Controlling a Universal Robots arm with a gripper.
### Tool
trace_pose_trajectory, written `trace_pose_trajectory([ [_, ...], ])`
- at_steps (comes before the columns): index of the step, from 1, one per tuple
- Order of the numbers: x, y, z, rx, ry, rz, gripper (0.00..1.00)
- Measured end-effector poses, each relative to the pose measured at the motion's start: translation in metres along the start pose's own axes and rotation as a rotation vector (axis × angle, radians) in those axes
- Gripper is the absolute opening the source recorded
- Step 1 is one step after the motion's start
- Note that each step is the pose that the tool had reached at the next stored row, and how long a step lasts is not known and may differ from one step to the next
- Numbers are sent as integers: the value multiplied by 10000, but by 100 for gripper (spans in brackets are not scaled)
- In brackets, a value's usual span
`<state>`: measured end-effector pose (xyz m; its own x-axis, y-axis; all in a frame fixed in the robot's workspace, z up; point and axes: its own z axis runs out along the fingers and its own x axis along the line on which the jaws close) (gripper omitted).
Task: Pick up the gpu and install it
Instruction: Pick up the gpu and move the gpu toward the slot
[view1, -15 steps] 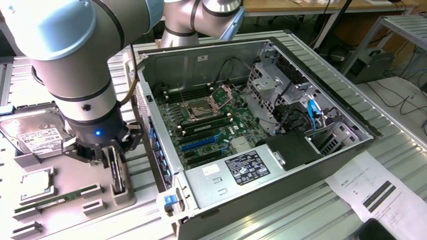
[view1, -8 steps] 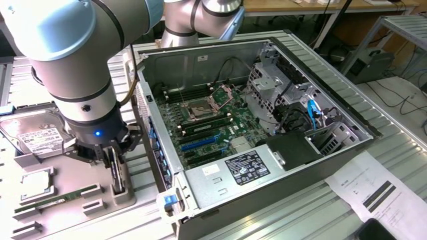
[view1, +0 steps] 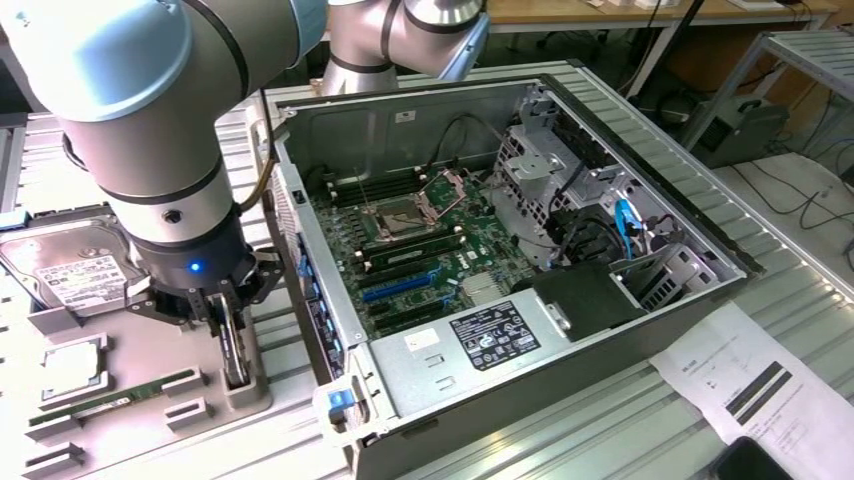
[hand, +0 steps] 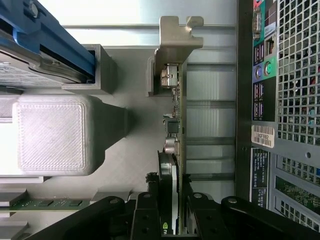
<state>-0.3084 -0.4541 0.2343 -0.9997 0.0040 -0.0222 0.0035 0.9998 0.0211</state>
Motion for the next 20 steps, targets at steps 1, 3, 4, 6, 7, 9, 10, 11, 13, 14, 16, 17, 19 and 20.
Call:
trace_pose_trajectory([
  [1,0,0,0,0,0,0,27],
  [3,0,0,0,0,0,0,27],
  [4,0,0,0,-1,-1,0,27],
  [6,0,1,-21,0,5,1,27],
  [7,-1,1,-46,0,6,1,27],
  [9,-3,3,-132,0,6,2,27],
  [10,-4,4,-177,1,8,1,27],
  [11,-5,5,-222,0,7,1,27],
  [13,-7,7,-313,2,8,1,27],
  [14,-8,8,-363,0,6,1,27],
  [16,-11,10,-472,0,7,1,27],
  [17,-11,11,-516,0,8,2,27],
  [19,-13,13,-610,0,8,1,27],
  [20,-14,14,-656,1,9,1,27],
])
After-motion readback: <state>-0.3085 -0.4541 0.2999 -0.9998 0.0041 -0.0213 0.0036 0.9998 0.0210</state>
